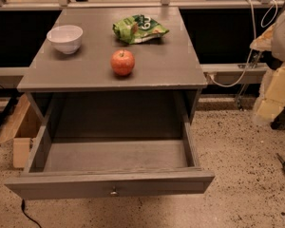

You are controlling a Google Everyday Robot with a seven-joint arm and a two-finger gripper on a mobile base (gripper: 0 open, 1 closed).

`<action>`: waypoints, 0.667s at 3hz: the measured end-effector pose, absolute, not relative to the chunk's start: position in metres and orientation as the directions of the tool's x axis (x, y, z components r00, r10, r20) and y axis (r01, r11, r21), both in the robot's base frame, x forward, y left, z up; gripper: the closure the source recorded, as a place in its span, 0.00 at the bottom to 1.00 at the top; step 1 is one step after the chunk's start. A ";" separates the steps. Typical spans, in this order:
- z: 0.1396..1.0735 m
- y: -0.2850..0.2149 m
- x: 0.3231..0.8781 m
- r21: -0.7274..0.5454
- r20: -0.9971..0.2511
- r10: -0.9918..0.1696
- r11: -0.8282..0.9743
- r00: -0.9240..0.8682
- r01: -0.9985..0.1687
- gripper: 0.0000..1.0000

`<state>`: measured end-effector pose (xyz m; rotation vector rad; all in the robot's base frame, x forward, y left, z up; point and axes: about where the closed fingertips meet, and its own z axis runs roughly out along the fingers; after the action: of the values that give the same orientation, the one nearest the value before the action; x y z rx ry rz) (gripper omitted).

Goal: Place apple into top drawer

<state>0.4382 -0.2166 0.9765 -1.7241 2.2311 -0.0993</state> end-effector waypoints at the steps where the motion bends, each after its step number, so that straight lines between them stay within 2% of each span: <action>1: 0.976 -0.217 0.438 -0.247 -0.207 -0.953 0.270 -0.221 -0.931 0.00; 2: 0.974 -0.208 0.454 -0.259 -0.266 -0.939 0.286 -0.216 -0.923 0.00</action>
Offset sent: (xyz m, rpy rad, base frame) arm 0.0690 0.0328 -0.0116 0.2392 -0.1099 -0.0081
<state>0.4541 -0.2083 0.9741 -1.6806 2.1936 -0.0628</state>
